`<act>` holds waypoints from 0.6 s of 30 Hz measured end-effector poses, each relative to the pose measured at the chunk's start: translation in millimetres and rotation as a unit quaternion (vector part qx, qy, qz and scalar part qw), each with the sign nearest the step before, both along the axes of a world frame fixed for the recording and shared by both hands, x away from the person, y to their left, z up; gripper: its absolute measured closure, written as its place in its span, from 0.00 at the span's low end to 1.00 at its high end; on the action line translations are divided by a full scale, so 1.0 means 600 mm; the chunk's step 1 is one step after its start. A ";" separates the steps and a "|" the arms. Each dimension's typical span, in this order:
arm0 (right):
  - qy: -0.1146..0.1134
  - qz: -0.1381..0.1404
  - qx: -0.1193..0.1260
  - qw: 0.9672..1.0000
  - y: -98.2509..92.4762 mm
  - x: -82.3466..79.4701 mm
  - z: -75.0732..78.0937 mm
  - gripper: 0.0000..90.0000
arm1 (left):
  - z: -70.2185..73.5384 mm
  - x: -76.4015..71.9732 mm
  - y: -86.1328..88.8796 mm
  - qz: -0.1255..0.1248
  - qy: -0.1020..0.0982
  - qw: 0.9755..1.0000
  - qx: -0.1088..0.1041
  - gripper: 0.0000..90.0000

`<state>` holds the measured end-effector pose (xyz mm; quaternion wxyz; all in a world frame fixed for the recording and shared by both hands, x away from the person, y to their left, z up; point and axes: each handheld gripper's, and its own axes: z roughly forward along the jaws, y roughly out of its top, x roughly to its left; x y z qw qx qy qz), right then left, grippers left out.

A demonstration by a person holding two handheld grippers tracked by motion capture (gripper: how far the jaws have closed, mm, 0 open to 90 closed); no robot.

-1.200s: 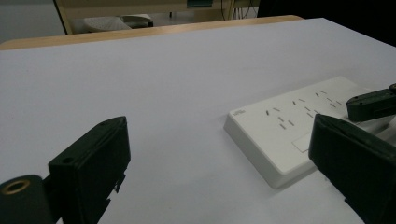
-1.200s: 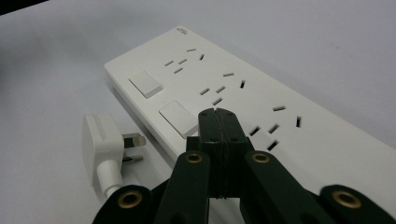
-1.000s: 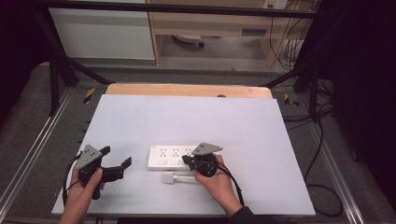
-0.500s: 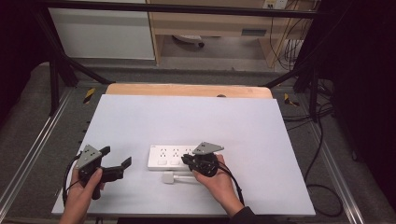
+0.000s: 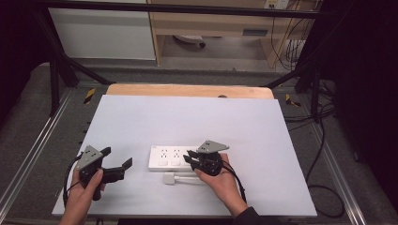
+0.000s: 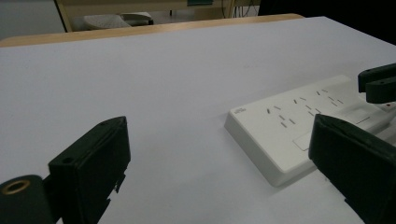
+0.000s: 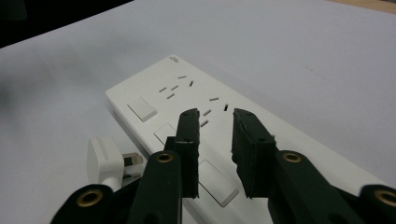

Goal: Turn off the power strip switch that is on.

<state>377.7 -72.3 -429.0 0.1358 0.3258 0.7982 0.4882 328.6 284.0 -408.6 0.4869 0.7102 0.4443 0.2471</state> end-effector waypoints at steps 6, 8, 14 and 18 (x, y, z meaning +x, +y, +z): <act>-0.008 0.006 0.003 1.000 0.001 0.001 0.006 0.62 | 0.000 0.000 0.000 -0.001 0.000 1.000 0.001 0.06; -0.009 0.007 0.003 1.000 0.001 0.001 0.008 0.56 | 0.000 0.000 0.000 -0.001 0.000 1.000 0.001 0.06; -0.001 0.000 0.003 1.000 0.001 0.005 0.011 0.33 | -0.001 0.000 0.000 -0.001 0.000 1.000 0.001 0.06; 0.001 -0.004 0.007 1.000 -0.001 0.008 0.016 0.23 | -0.001 0.000 0.000 -0.001 0.000 1.000 0.003 0.06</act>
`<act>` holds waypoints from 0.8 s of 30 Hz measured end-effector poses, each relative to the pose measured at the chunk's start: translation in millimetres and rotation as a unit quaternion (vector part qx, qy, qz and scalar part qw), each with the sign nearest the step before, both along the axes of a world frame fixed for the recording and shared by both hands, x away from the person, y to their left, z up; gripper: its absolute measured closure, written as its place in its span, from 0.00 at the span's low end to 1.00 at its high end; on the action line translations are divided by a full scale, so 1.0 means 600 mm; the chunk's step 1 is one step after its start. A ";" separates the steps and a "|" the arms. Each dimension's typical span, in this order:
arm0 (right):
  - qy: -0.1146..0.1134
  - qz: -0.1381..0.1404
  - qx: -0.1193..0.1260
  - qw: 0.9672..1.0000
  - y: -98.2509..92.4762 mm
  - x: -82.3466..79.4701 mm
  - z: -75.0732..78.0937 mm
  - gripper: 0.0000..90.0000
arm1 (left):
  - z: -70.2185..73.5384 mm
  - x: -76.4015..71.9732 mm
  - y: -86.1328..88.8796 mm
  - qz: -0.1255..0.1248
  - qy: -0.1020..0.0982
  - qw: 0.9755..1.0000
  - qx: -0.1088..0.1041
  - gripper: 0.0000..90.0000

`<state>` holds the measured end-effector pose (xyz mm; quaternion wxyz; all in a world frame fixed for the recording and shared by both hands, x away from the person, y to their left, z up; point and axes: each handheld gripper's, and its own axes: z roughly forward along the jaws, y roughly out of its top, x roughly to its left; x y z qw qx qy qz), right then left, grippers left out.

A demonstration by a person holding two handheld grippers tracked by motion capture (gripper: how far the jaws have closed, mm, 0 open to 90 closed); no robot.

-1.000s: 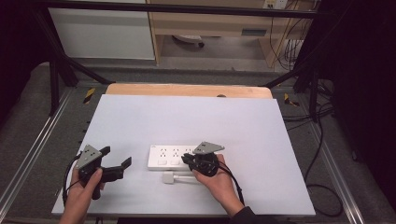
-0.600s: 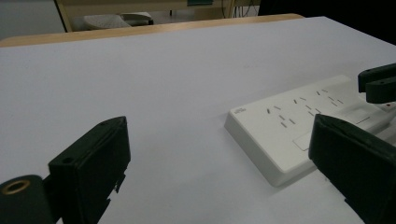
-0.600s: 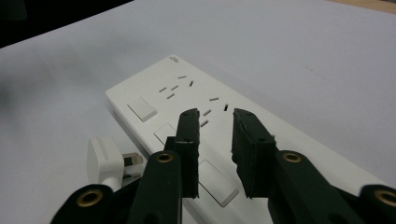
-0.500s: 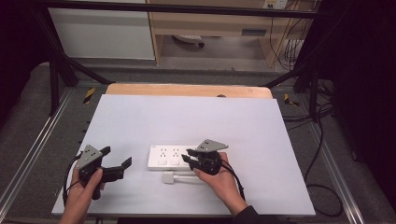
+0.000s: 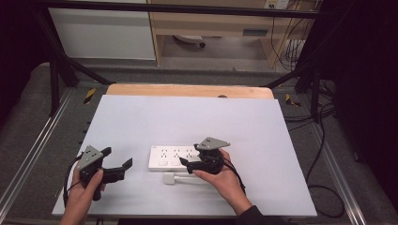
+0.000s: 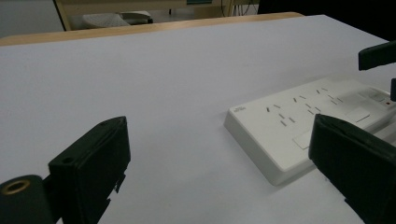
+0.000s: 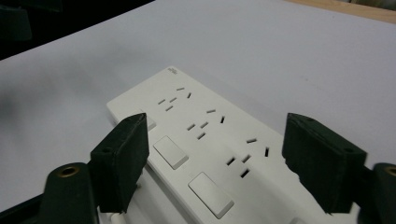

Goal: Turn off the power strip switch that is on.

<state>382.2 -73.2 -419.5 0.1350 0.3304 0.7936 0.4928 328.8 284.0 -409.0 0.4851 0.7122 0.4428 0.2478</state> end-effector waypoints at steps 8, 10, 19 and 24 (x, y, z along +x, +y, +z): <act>-0.002 -0.019 0.010 1.000 -0.011 0.005 0.009 0.11 | 0.000 0.000 0.000 0.000 0.001 1.000 0.001 0.06; -0.003 -0.023 0.013 1.000 -0.014 0.006 0.011 0.09 | 0.000 0.000 0.000 0.001 0.001 1.000 -0.001 0.06; -0.009 -0.038 0.021 0.999 -0.031 0.012 0.020 0.06 | -0.001 0.000 0.000 0.001 0.001 1.000 -0.001 0.06; -0.015 -0.050 0.025 0.998 -0.049 0.015 0.031 0.05 | 0.000 -0.001 0.000 0.001 0.002 1.000 -0.001 0.06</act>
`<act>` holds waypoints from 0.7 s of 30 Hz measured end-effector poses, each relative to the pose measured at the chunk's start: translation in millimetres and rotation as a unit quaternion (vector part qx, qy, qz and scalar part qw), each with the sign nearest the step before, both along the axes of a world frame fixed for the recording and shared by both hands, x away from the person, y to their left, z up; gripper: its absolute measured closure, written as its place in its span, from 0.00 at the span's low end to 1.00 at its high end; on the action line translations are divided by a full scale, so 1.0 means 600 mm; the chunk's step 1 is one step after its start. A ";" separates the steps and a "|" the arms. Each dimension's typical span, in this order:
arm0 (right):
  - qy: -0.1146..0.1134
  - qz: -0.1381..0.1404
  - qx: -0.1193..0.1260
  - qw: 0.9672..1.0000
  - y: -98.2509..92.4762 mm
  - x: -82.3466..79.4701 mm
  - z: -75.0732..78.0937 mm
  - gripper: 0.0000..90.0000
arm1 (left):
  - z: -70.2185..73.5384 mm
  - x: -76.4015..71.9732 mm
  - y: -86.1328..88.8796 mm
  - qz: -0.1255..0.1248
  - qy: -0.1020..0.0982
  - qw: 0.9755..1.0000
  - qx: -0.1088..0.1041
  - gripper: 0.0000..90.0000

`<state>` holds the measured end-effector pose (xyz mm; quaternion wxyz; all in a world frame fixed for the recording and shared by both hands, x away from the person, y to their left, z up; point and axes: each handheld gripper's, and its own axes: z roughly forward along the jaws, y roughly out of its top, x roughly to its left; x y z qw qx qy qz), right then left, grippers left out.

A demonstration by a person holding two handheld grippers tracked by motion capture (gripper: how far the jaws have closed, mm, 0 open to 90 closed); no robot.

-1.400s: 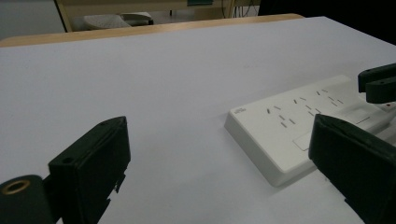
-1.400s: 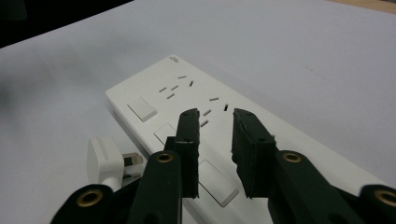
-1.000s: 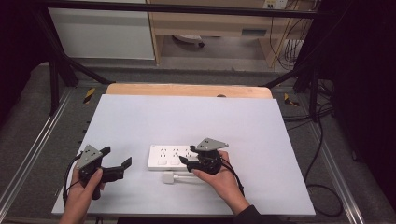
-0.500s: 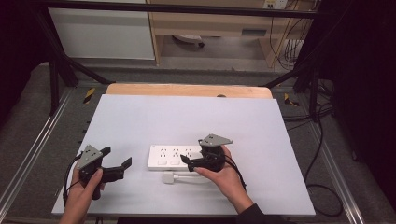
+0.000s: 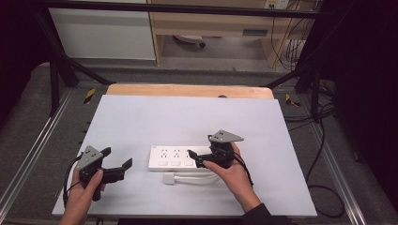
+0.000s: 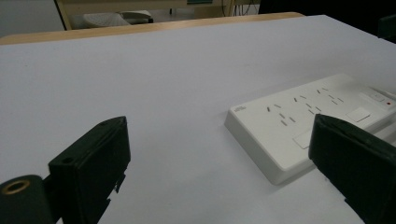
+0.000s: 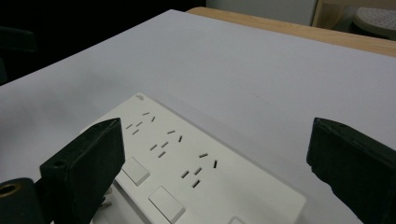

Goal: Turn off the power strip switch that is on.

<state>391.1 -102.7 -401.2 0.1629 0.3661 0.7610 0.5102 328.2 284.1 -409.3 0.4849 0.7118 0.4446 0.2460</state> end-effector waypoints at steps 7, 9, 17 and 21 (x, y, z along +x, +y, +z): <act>-0.013 -0.016 0.007 1.000 -0.030 0.002 0.015 0.06 | 0.000 -0.001 0.000 -0.001 0.000 1.000 0.000 0.06; -0.017 -0.020 0.007 1.000 -0.040 0.002 0.020 0.06 | 0.000 -0.001 0.000 -0.001 0.001 1.000 0.000 0.06; -0.027 -0.037 0.005 0.999 -0.074 0.000 0.035 0.06 | 0.000 -0.002 0.000 0.000 0.001 1.000 -0.002 0.06; -0.031 -0.047 0.006 0.998 -0.091 -0.001 0.041 0.05 | 0.000 -0.002 0.001 0.000 0.000 1.000 -0.002 0.06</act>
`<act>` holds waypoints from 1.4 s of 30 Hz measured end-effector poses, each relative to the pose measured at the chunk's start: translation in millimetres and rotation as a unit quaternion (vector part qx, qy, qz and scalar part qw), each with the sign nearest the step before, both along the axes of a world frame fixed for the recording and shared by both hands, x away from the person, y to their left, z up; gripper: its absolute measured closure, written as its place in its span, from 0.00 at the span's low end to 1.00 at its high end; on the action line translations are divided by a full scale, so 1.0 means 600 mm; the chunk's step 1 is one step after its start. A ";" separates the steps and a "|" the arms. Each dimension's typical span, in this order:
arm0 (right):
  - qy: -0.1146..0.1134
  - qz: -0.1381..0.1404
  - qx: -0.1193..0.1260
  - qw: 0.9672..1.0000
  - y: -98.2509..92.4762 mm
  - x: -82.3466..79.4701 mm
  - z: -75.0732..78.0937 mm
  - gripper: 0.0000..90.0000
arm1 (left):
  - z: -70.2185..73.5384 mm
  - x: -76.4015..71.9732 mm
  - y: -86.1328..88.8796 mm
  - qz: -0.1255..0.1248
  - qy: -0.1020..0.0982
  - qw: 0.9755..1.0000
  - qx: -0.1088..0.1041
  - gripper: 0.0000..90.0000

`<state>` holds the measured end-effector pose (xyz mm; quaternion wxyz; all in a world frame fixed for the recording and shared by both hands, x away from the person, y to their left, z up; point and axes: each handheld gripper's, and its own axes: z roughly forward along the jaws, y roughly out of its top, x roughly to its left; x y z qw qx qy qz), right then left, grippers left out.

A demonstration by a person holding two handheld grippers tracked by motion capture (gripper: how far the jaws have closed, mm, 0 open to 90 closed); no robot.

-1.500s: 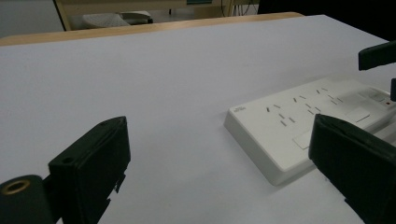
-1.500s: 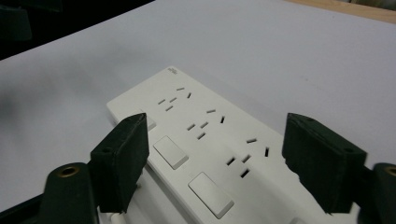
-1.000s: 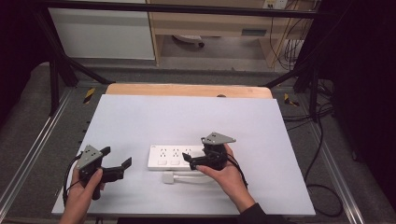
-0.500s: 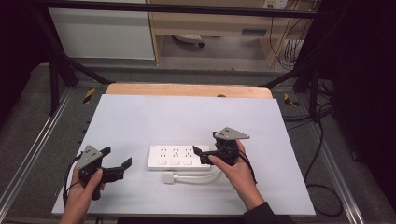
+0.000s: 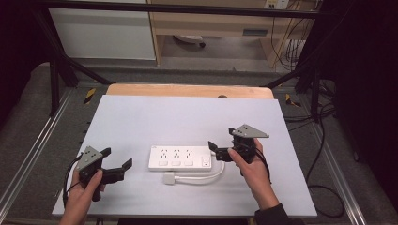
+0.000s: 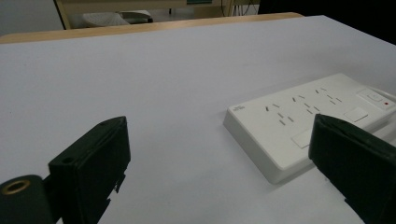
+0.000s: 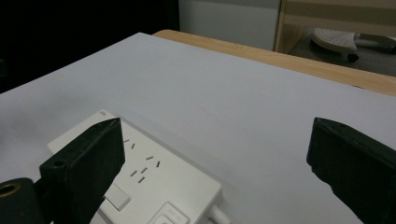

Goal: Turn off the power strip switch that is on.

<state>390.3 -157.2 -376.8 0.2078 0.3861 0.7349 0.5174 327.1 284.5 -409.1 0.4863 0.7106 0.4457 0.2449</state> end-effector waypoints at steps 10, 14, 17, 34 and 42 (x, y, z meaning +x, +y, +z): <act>-0.006 -0.017 -0.001 1.000 -0.036 -0.005 0.009 0.05 | 0.000 -0.001 0.002 0.001 0.000 1.000 -0.002 0.06; -0.006 -0.024 0.001 1.000 -0.049 -0.008 0.012 0.05 | 0.001 -0.002 0.003 0.001 0.000 1.000 -0.002 0.06; -0.006 -0.028 0.003 1.000 -0.059 -0.011 0.013 0.04 | 0.001 -0.002 0.004 0.002 -0.001 1.000 -0.003 0.06; -0.004 -0.068 0.019 0.998 -0.135 -0.035 0.013 0.04 | 0.001 -0.004 0.015 0.007 0.001 1.000 -0.007 0.06; -0.003 -0.082 0.026 0.996 -0.166 -0.048 0.008 0.04 | 0.001 -0.005 0.019 0.009 0.002 1.000 -0.008 0.06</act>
